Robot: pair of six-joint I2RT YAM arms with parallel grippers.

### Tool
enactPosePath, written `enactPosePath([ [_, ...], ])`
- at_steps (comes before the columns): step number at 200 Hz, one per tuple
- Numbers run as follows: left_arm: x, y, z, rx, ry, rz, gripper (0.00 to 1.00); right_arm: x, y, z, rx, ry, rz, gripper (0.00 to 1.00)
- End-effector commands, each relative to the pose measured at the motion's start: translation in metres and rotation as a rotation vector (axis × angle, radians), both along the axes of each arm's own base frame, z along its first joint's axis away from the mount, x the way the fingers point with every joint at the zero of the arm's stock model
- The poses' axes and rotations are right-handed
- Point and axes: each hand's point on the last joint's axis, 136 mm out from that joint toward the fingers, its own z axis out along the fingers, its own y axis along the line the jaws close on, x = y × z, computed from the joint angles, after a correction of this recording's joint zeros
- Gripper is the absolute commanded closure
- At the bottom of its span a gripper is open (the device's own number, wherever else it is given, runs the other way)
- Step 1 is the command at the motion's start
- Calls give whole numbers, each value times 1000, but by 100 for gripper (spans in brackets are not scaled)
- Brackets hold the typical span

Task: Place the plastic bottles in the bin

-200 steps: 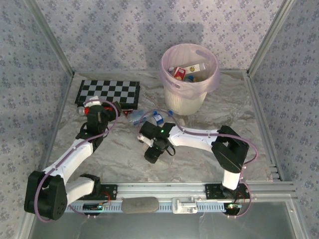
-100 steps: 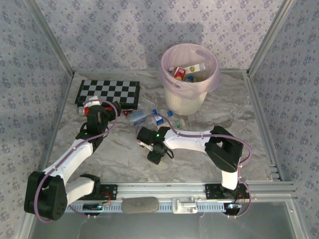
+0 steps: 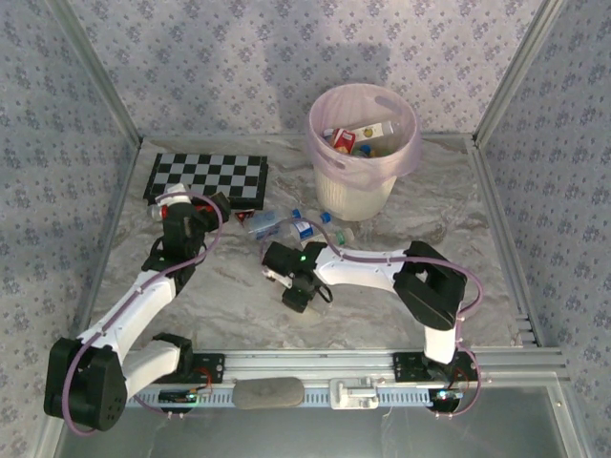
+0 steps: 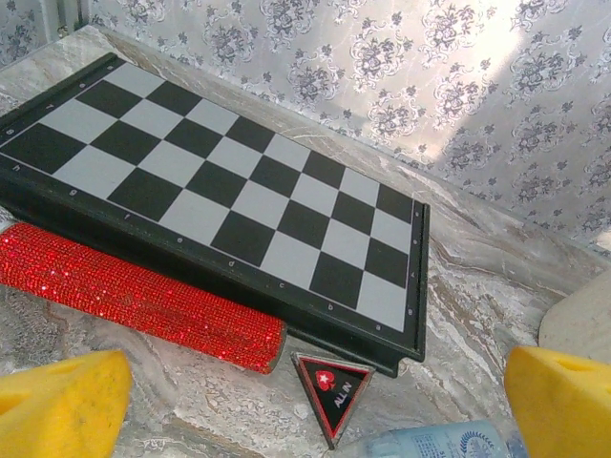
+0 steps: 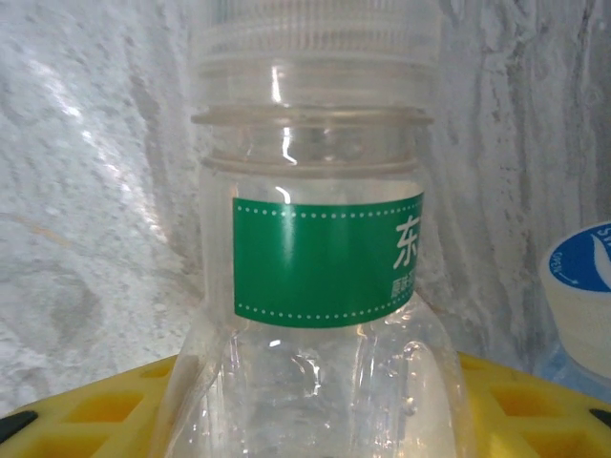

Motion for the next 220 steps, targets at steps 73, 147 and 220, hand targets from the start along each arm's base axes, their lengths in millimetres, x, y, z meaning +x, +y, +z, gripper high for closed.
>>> enactPosePath([
  [73,-8,7,4,-7,-16,24,0,75,32,194,662,-60,-85,55],
  [147,-8,0,-2,-32,-2,-11,0,157,-4,361,1022,-426,-121,56],
  [220,-9,-10,-8,-28,22,-77,0,211,-67,444,989,-901,-210,56],
])
